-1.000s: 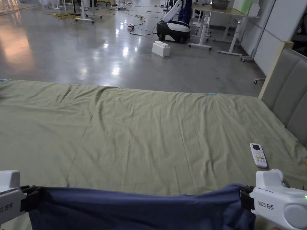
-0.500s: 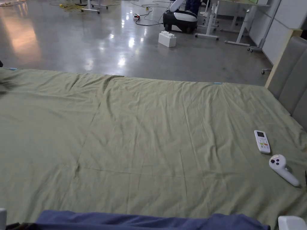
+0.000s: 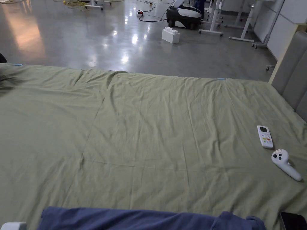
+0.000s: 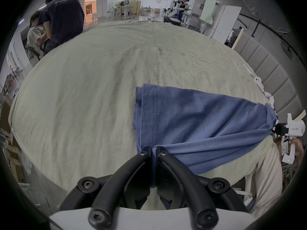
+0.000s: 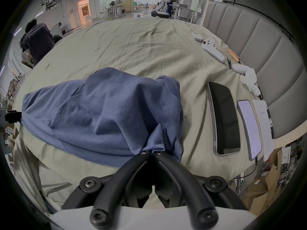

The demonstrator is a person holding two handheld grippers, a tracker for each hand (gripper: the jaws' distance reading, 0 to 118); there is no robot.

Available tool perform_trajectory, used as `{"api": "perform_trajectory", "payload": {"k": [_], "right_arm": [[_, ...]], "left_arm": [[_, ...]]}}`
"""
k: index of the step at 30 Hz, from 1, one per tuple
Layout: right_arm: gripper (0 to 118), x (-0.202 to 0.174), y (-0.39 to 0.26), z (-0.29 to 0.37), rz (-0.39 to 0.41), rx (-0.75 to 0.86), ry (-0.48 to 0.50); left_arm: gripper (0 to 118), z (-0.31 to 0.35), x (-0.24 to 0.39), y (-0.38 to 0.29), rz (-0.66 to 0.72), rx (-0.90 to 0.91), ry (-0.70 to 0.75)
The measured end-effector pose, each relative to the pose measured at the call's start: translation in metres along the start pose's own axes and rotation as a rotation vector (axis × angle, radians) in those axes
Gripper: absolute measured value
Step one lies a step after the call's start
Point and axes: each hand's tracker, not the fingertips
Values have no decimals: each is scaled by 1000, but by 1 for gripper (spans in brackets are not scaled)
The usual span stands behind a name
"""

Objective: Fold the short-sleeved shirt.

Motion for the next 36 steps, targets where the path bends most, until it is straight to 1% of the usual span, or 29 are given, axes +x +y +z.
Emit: {"api": "perform_trajectory", "payload": {"k": [2, 3, 4, 5, 6, 7, 8, 9, 11, 12, 15, 16, 17, 18, 20, 21, 22, 23, 24, 25, 26, 28, 30, 31, 32, 33, 35, 36], "right_arm": [[4, -3, 2, 8, 11, 5, -33], [11, -5, 5, 15, 29, 1, -86], [30, -8, 9, 22, 50, 5, -149], [52, -9, 12, 27, 60, 19, -183], [74, -9, 15, 35, 52, 58, -188], [85, -11, 20, 42, 36, 100, -179], [84, -12, 25, 48, 23, 124, -167], [84, -14, 31, 56, 1, 162, -149], [84, -27, 46, 75, -27, 262, -132], [84, -32, 52, 82, -38, 338, -120], [85, -44, 69, 89, -78, 518, -121], [85, -50, 77, 94, -95, 581, -105], [85, -55, 82, 97, -108, 627, -95], [85, -61, 88, 101, -120, 686, -95], [79, -75, 101, 108, -113, 773, -108], [72, -81, 105, 112, -107, 831, -121], [69, -88, 111, 116, -88, 869, -135], [69, -93, 115, 117, -78, 901, -149], [59, -99, 121, 121, -45, 954, -170], [48, -103, 124, 124, -28, 995, -179], [40, -104, 126, 123, -57, 987, -148], [24, -108, 133, 124, -60, 988, -130], [12, -110, 137, 122, -59, 986, -130], [7, -112, 138, 122, -53, 984, -142], [3, -110, 138, 120, -59, 976, -129], [1, -109, 139, 119, -68, 969, -125], [1, -108, 138, 115, -97, 948, -100], [1, -109, 138, 115, -92, 950, -108]], "left_arm": [[6, 10, 6, 2, 8, 13, -1], [7, 15, 8, 4, 14, 31, -2], [15, 20, 11, 6, 15, 64, 3], [23, 23, 12, 8, 8, 103, 12], [36, 29, 16, 12, -2, 135, 14], [51, 33, 21, 17, -12, 162, 11], [58, 37, 27, 22, -25, 193, 12], [60, 39, 29, 28, -33, 233, 10], [60, 48, 42, 41, -50, 303, 14], [60, 53, 50, 49, -54, 355, 13], [60, 69, 76, 67, -72, 501, 31], [60, 74, 85, 73, -82, 552, 50], [60, 66, 79, 78, -81, 593, 67], [60, 70, 85, 83, -80, 630, 74], [58, 79, 96, 91, -84, 713, 88], [56, 75, 94, 92, -90, 754, 98], [55, 78, 98, 95, -93, 784, 118], [55, 81, 101, 97, -97, 810, 135], [49, 83, 103, 99, -102, 837, 148], [39, 83, 106, 99, -109, 858, 168], [30, 85, 107, 101, -110, 874, 178], [17, 88, 104, 103, -98, 879, 166], [5, 91, 106, 102, -91, 885, 169], [4, 91, 103, 103, -91, 880, 167], [1, 92, 101, 101, -90, 879, 165], [1, 92, 102, 102, -90, 883, 183], [0, 94, 97, 100, -86, 877, 202], [0, 95, 93, 98, -68, 880, 211]]}}
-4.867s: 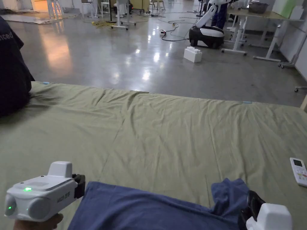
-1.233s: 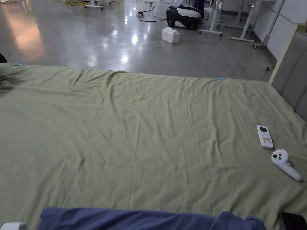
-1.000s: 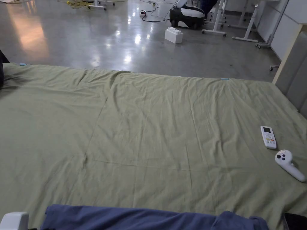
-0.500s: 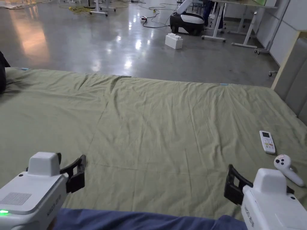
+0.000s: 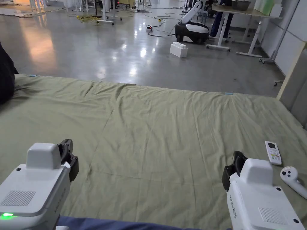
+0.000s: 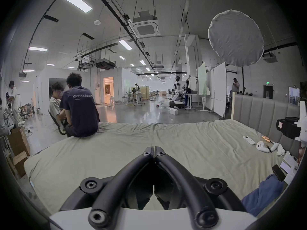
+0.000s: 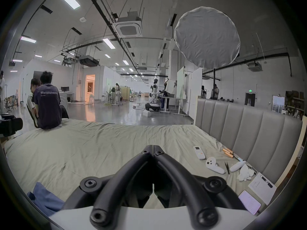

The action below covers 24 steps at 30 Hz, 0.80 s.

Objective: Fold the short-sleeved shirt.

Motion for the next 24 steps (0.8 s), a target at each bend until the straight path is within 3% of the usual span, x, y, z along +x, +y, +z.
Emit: {"api": "perform_trajectory", "payload": {"k": [5, 9, 12, 16, 17, 20, 22, 24], "right_arm": [[1, -1, 3, 2, 34, 42, 14], [1, -1, 3, -2, 52, 36, 43], [1, -4, 1, -4, 75, 24, 58], [1, -7, -3, -7, 86, 4, 73], [1, -8, -4, -8, 89, -3, 75], [1, -11, -9, -11, 86, -24, 85], [1, -14, -12, -11, 95, -38, 89], [1, -16, -13, -11, 101, -49, 94]], "left_arm": [[0, 5, -22, 3, 8, -57, 13], [0, 4, -59, -4, 129, -221, -92], [0, 7, -81, -19, 125, -314, -74], [0, 13, -60, -18, 177, -546, -191], [0, 0, -101, -36, 213, -598, -250], [2, 1, -96, -49, 300, -700, -328], [17, -26, -141, -88, 380, -755, -392], [47, -36, -154, -106, 465, -806, -444]]}}
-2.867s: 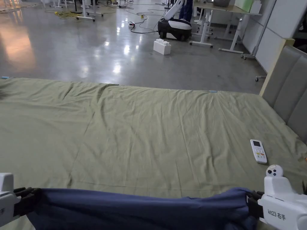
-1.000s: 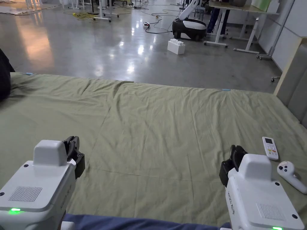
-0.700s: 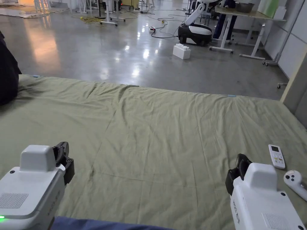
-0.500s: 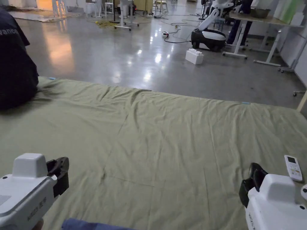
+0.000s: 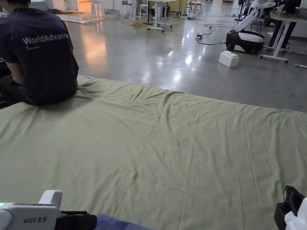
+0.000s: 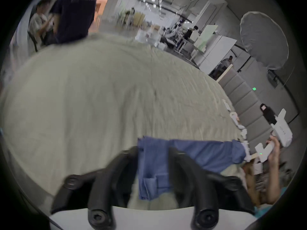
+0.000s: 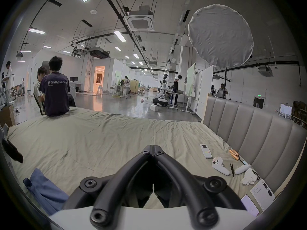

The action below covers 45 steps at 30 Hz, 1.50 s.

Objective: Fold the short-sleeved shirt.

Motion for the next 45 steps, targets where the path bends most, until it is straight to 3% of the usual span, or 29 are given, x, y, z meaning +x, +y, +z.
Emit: {"api": "perform_trajectory", "payload": {"k": [1, 2, 7, 12, 15, 17, 21, 23, 25, 28, 31, 33, 45], "right_arm": [[1, -1, -1, 0, 4, -7, 4], [1, -2, -2, 0, 7, -13, 6], [1, -3, -9, -1, 19, -46, 11], [1, -5, -15, 1, 29, -67, 7], [1, -6, -18, 2, 28, -81, 8], [1, -7, -20, 3, 29, -89, 9], [1, -8, -24, 2, 31, -104, 13], [1, -9, -24, 2, 31, -108, 16], [1, -10, -24, 3, 33, -113, 20], [1, -10, -24, 4, 37, -116, 24], [1, -9, -25, 5, 40, -118, 24], [1, -8, -24, 5, 37, -120, 25], [1, -2, -22, 5, 30, -108, 31]], "left_arm": [[68, -5, -10, 0, 36, -9, -15], [75, -10, -20, 0, 62, -22, -40], [78, -31, -56, -4, 264, -89, -175], [78, -53, -90, -17, 326, -60, -405], [78, -68, -93, -21, 385, -81, -446], [75, -57, -32, -26, 378, -77, -445], [52, -74, -27, -37, 308, -109, -392], [48, -80, -19, -42, 274, -138, -343], [24, -73, -19, -28, 281, -130, -336], [14, -68, -16, -25, 311, -135, -308], [9, -61, 6, -25, 238, -122, -251], [9, -70, -17, -7, 225, -123, -229], [8, -10, 2, 26, 167, -90, -133]]}}
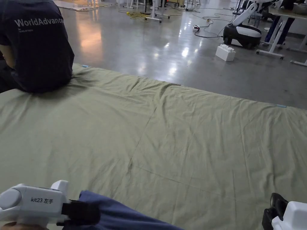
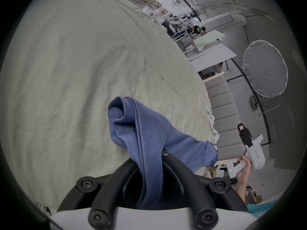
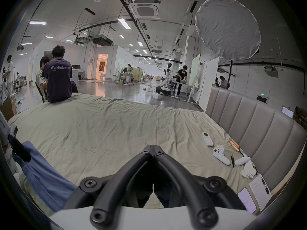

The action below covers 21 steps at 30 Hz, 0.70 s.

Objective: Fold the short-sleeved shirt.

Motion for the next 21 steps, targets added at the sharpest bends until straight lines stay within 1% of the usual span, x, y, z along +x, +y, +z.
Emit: {"api": "perform_trajectory", "payload": {"k": [2, 3, 4, 6, 8, 10, 12, 13, 17, 21], "right_arm": [[1, 0, 0, 0, -1, 2, 4], [1, -1, 0, -1, -2, 2, 7], [1, -1, 0, -1, -4, 4, 9], [1, -3, 1, -1, -6, 6, 16], [1, -4, 2, -2, -8, 9, 24], [1, -6, 2, -2, -7, 12, 30], [1, -7, 2, -3, -9, 14, 37], [1, -8, 2, -3, -10, 14, 40], [1, -9, 1, -3, -17, 11, 48], [1, -9, -1, -4, -21, 6, 57]], "left_arm": [[8, 14, -1, 5, -9, 16, 42], [8, 22, -11, 11, -13, 15, 65], [8, 29, -18, 15, -56, 36, 141], [8, 43, -21, 21, -71, 41, 216], [8, 57, -17, 21, -67, 37, 289], [8, 63, -15, 22, -100, 28, 394], [8, 63, 6, 11, -110, 19, 451], [8, 62, 12, 7, -142, 4, 464], [8, 50, 42, -7, -160, -5, 455], [8, 38, 67, -17, -177, -10, 395]]}}
